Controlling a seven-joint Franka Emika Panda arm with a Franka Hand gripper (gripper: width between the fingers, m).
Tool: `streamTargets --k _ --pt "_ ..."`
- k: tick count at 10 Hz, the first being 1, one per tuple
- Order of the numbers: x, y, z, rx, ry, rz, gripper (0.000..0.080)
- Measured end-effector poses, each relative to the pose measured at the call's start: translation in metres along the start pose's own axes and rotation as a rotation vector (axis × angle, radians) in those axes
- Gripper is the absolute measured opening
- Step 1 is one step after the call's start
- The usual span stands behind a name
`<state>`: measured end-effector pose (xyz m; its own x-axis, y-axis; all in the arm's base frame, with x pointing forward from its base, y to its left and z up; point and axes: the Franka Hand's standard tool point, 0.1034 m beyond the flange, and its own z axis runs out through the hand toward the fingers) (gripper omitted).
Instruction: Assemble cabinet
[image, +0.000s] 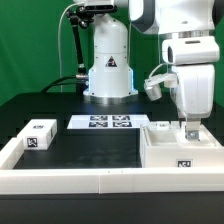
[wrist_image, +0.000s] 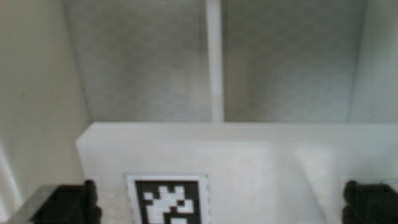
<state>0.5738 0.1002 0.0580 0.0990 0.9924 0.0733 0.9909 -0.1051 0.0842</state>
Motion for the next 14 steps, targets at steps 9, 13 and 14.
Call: streamTargets --k 9,13,14 --pt "-0.008 -0.048 -0.044 0.015 -0.051 0.041 0.0796" --pt "-0.012 -0.059 -0.044 0.025 -0.059 0.049 0.0796" --pt "-0.012 -0.059 -0.043 0.026 -0.059 0.049 0.0796"
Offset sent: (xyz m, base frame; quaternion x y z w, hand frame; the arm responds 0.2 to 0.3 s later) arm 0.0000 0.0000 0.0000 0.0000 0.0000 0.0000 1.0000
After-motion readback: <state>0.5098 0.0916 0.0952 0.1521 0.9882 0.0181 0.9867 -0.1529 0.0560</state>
